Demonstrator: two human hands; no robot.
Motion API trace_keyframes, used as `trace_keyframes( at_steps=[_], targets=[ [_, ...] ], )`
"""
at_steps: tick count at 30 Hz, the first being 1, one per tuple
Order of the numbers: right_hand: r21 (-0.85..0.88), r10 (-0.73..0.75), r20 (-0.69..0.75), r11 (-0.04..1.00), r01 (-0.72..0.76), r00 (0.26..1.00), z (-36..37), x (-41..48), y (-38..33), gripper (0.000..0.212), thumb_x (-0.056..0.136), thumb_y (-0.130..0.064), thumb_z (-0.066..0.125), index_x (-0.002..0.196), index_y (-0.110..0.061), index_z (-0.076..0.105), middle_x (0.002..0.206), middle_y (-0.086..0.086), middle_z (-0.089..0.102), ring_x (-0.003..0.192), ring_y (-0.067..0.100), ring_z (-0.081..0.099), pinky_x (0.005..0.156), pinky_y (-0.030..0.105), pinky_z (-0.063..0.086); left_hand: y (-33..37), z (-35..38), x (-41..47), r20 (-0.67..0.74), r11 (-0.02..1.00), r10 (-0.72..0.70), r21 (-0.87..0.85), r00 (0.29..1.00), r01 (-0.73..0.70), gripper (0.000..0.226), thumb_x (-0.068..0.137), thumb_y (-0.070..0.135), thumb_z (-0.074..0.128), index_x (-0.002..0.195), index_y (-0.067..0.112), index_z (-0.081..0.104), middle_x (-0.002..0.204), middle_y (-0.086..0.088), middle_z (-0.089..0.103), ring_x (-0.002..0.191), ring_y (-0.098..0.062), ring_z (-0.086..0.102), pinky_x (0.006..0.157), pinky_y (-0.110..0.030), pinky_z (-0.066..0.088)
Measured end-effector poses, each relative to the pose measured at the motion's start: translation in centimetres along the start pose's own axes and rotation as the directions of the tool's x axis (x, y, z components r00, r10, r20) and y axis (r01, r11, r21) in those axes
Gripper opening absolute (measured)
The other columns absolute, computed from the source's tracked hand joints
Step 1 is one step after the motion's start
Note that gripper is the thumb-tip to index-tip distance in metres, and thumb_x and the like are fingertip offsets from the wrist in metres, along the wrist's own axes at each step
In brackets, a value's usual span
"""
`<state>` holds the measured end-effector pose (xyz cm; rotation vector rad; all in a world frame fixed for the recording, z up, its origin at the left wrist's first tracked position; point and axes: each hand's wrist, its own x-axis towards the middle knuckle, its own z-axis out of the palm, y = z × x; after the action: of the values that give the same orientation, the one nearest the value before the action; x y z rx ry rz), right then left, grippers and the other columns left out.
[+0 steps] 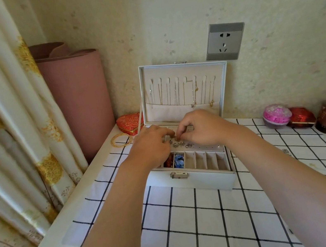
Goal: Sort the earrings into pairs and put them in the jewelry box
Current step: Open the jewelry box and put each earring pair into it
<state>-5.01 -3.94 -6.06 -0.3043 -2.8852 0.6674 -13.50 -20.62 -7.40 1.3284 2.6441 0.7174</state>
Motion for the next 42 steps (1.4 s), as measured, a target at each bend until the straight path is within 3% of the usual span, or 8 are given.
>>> trace_keyframes(
  at_steps=[5,11,15,19,22,31,37,42],
  targets=[
    [-0.042,0.017,0.026,0.999,-0.016,1.000,-0.1,0.0,-0.5,0.038,0.091,-0.007,0.055,0.094,-0.036,0.078,0.095,-0.023,0.063,0.100,0.009,0.062,0.094,0.037,0.053,0.0,0.1,0.2,-0.002,1.000,-0.001,0.017,1.000,0.001,0.040,0.098,0.021,0.047,0.134,0.037,0.055,0.143,0.003,0.047,0.136,-0.020,0.031,0.113,-0.041,0.028],
    [0.069,0.027,-0.038,0.997,-0.024,0.999,-1.8,-1.4,-0.7,0.030,0.096,-0.007,0.056,0.107,-0.025,0.077,0.113,-0.012,0.068,0.106,0.002,0.057,0.095,0.022,0.042,0.5,0.2,0.0,-0.069,1.000,0.009,0.007,0.998,-0.008,0.039,0.096,0.029,0.053,0.135,0.033,0.055,0.139,0.001,0.052,0.133,-0.021,0.036,0.110,-0.040,0.034],
    [0.091,0.052,-0.091,0.995,-0.043,0.995,-4.6,-4.3,-0.2,0.021,0.095,-0.013,0.062,0.107,-0.025,0.076,0.100,-0.018,0.064,0.098,0.001,0.059,0.085,0.015,0.043,2.8,0.6,-0.8,-0.142,0.991,0.090,-0.083,0.986,-0.102,0.039,0.094,0.028,0.056,0.133,0.029,0.057,0.131,0.001,0.056,0.125,-0.019,0.044,0.103,-0.036,0.040],
    [0.060,0.120,-0.131,0.992,-0.113,0.984,-6.5,-8.6,1.5,0.021,0.093,-0.016,0.064,0.102,-0.032,0.075,0.098,-0.016,0.066,0.089,-0.003,0.060,0.080,0.020,0.045,6.5,1.8,-1.8,-0.142,0.966,0.222,-0.101,0.965,-0.237,0.037,0.092,0.031,0.059,0.129,0.030,0.060,0.119,0.008,0.060,0.113,-0.013,0.049,0.096,-0.034,0.044],
    [0.069,0.182,-0.111,0.982,-0.176,0.977,-7.2,-12.3,2.9,0.019,0.094,-0.017,0.065,0.105,-0.028,0.075,0.096,-0.016,0.066,0.067,-0.014,0.058,0.063,0.006,0.040,9.5,2.8,-2.8,-0.121,0.938,0.308,-0.129,0.944,-0.323,0.031,0.091,0.030,0.060,0.122,0.031,0.064,0.108,0.014,0.060,0.105,-0.008,0.050,0.091,-0.030,0.045],
    [-0.130,0.413,-0.014,0.902,-0.411,0.911,-7.0,-22.1,7.5,0.021,0.094,-0.023,0.062,0.106,-0.037,0.073,0.109,-0.015,0.069,0.103,0.007,0.063,0.093,0.030,0.051,16.8,7.5,-5.0,0.095,0.899,0.437,-0.079,0.894,-0.431,0.023,0.093,0.032,0.058,0.114,0.033,0.067,0.105,0.015,0.065,0.091,-0.006,0.056,0.083,-0.028,0.050],
    [-0.199,0.505,0.037,0.850,-0.488,0.863,-6.6,-24.5,9.8,0.028,0.089,-0.030,0.071,0.117,-0.034,0.071,0.107,-0.014,0.068,0.100,0.010,0.062,0.089,0.031,0.052,19.5,11.5,-4.9,0.199,0.910,0.411,-0.036,0.890,-0.412,0.034,0.095,0.033,0.058,0.128,0.031,0.061,0.124,0.010,0.062,0.110,-0.012,0.058,0.090,-0.029,0.048],
    [-0.196,0.478,0.003,0.861,-0.469,0.878,-6.1,-24.4,10.1,0.020,0.088,-0.031,0.072,0.107,-0.036,0.075,0.095,-0.016,0.065,0.094,0.009,0.062,0.075,0.024,0.047,20.5,13.2,-4.1,0.222,0.923,0.373,0.011,0.901,-0.385,0.030,0.091,0.037,0.061,0.121,0.034,0.065,0.118,0.008,0.065,0.109,-0.015,0.058,0.090,-0.036,0.051]
  ],
)
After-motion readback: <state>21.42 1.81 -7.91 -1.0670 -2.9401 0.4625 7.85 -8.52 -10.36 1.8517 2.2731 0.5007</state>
